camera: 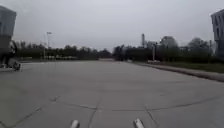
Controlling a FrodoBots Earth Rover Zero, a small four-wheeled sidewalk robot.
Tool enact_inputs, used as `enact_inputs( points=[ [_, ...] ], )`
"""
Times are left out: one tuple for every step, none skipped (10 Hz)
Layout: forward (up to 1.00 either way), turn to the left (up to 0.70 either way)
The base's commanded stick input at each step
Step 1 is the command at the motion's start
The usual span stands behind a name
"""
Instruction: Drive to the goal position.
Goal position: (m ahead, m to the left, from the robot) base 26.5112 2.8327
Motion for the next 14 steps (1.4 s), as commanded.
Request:
enact_inputs(
  points=[
    [1.00,-0.38],
    [1.00,-0.38],
    [1.00,-0.38],
    [1.00,0.01],
    [1.00,0.02],
    [1.00,0.02],
    [1.00,0.02],
    [1.00,0.02],
    [1.00,0.02],
    [1.00,0.02],
    [1.00,0.02],
    [1.00,0.02],
    [1.00,0.02],
    [1.00,0.02]
  ],
)
